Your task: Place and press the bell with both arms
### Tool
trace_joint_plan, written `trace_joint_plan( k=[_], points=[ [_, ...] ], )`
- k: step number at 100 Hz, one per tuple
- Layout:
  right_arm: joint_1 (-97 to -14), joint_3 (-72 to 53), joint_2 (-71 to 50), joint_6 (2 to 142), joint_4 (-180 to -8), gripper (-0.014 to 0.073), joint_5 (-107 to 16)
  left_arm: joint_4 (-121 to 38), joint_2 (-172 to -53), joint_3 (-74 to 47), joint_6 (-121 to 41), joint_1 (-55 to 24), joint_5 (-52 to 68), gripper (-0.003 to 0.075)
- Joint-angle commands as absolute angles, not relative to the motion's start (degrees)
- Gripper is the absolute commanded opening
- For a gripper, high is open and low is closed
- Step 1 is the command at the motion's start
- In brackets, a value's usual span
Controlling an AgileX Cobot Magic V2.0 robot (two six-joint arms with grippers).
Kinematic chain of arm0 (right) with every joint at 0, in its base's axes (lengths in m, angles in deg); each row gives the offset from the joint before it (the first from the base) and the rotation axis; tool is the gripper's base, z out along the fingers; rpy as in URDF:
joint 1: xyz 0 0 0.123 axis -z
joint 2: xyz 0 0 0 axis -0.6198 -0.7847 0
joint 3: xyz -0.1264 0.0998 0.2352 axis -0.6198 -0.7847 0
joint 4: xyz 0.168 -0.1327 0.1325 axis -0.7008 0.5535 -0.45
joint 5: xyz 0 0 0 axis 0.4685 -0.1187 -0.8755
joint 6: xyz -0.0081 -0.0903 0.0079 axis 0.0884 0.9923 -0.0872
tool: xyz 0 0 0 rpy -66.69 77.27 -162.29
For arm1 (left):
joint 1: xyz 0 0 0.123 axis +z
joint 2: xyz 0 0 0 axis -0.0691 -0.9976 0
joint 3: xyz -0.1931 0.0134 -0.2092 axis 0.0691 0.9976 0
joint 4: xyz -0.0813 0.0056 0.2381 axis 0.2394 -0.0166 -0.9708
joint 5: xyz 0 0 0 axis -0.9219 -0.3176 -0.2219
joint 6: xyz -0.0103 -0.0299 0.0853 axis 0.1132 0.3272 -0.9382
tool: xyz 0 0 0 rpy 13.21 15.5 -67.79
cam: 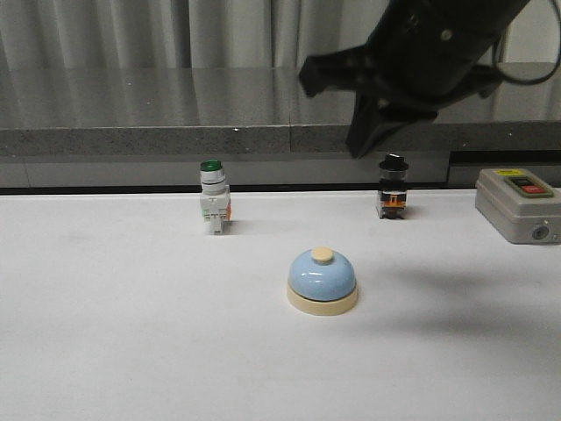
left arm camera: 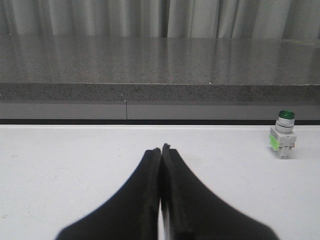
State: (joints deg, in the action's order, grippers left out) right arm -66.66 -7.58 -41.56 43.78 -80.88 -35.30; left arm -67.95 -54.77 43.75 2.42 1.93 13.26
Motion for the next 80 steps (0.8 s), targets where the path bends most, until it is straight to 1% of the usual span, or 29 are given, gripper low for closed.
trace_joint_plan(
  k=[1, 16, 42, 53, 80],
  points=[
    [-64.4, -7.1, -35.2, 44.2, -79.0, -0.0064, -38.1, -68.0, -53.0, 47.0, 2.9, 2.0, 17.7, -0.0021],
    [-58.9, -11.4, -27.3, 44.2, -77.4, -0.0064, -38.5, -68.0, -53.0, 47.0, 2.9, 2.0, 17.7, -0.0021],
    [-48.8, -23.1, -12.3, 44.2, -76.1, -0.0064, -38.8, -68.0, -53.0, 47.0, 2.9, 2.0, 17.7, -0.0021],
    [-47.3, -27.7, -5.9, 44.2, -75.2, -0.0064, -40.0, -68.0, -53.0, 47.0, 2.9, 2.0, 17.7, -0.0021],
    [-47.2, -38.3, 10.4, 44.2, -75.1, -0.0064, -41.1, -68.0, -53.0, 47.0, 2.9, 2.0, 17.7, -0.0021]
  ],
)
